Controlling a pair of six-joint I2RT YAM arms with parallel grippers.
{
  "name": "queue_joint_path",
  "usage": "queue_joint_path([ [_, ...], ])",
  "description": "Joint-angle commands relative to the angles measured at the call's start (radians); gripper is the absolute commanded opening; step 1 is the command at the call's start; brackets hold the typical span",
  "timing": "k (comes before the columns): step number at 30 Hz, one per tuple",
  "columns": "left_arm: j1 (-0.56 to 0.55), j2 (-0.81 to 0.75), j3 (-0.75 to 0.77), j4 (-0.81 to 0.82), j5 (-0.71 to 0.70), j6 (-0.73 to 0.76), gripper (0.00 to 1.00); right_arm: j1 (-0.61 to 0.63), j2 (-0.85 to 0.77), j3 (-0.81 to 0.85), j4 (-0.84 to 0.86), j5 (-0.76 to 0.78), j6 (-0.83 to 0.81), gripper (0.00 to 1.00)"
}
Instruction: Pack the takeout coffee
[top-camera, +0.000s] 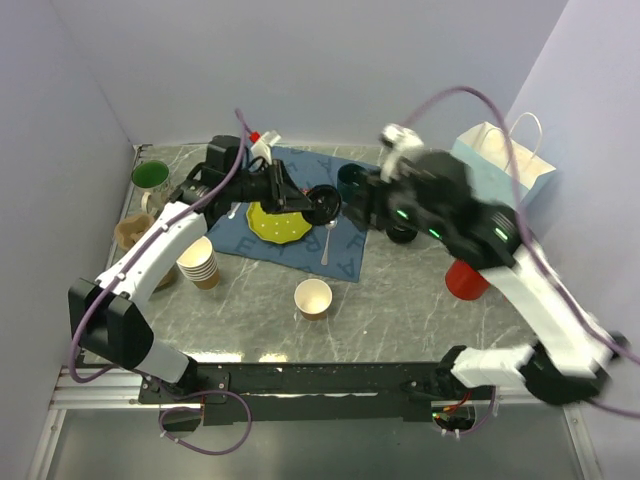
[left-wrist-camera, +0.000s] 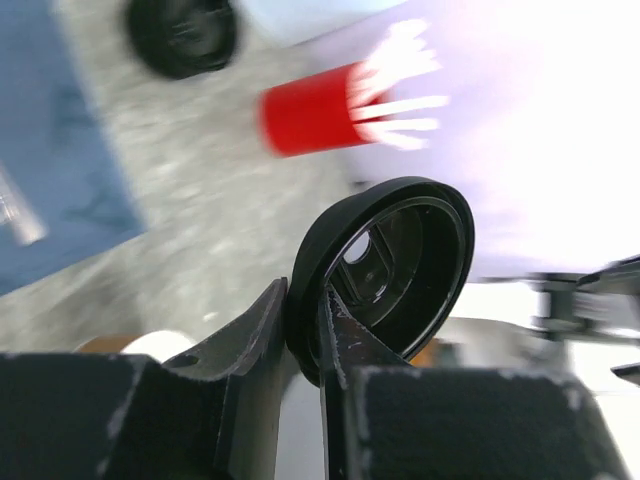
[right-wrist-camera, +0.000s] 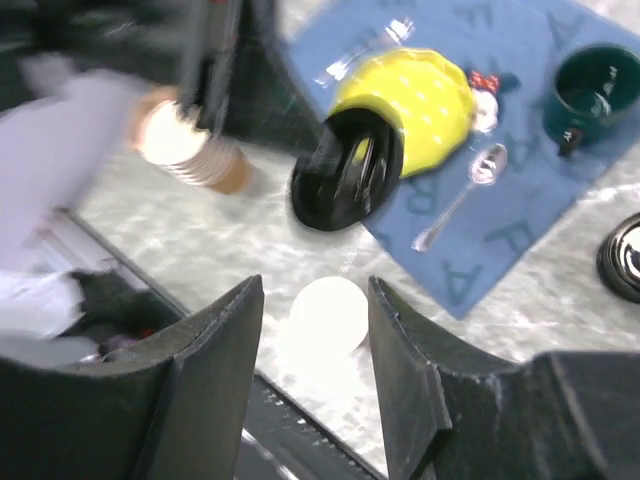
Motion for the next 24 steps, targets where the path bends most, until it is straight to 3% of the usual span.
queue_joint_path([
  [1, 0.027, -0.046, -0.064, 0.52, 0.312, -0.372, 0.21, -0.005, -0.286, -0.251, 0.46, -0.064, 0.033, 0.54],
  [3, 0.021, -0.044, -0.144, 0.71, 0.363, -0.595, 0.21, -0.012, -0.384, -0.35, 0.516, -0.062, 0.052, 0.55],
  [4, 0.019, -0.043, -0.163, 0.88, 0.366, -0.657, 0.22, -0.019, -0.4, -0.365, 0.531, -0.032, 0.041, 0.55],
  [5, 0.019, -0.043, -0.185, 0.941, 0.366, -0.713, 0.22, -0.019, -0.413, -0.383, 0.532, -0.033, 0.027, 0.55],
  [10, 0.017, -0.004, -0.19, 1.349, 0.327, -1.087, 0.25, -0.026, -0.413, -0.405, 0.553, -0.125, -0.056, 0.55],
  [11, 0.016, 0.003, -0.187, 1.504, 0.318, -1.145, 0.25, -0.029, -0.426, -0.413, 0.6, -0.166, -0.06, 0.55],
  [14, 0.005, 0.034, -0.16, 1.695, 0.281, -1.355, 0.26, -0.032, -0.435, -0.417, 0.671, -0.159, -0.06, 0.53],
  [18, -0.013, 0.042, -0.152, 1.791, 0.246, -1.431, 0.27, -0.043, -0.378, -0.375, 0.68, -0.175, -0.068, 0.52],
  [20, -0.024, 0.037, -0.152, 1.803, 0.255, -1.425, 0.28, -0.055, -0.317, -0.307, 0.653, -0.177, -0.001, 0.5],
  [24, -0.029, 0.029, -0.155, 1.848, 0.275, -1.411, 0.29, -0.14, -0.23, -0.221, 0.631, -0.38, 0.231, 0.5],
])
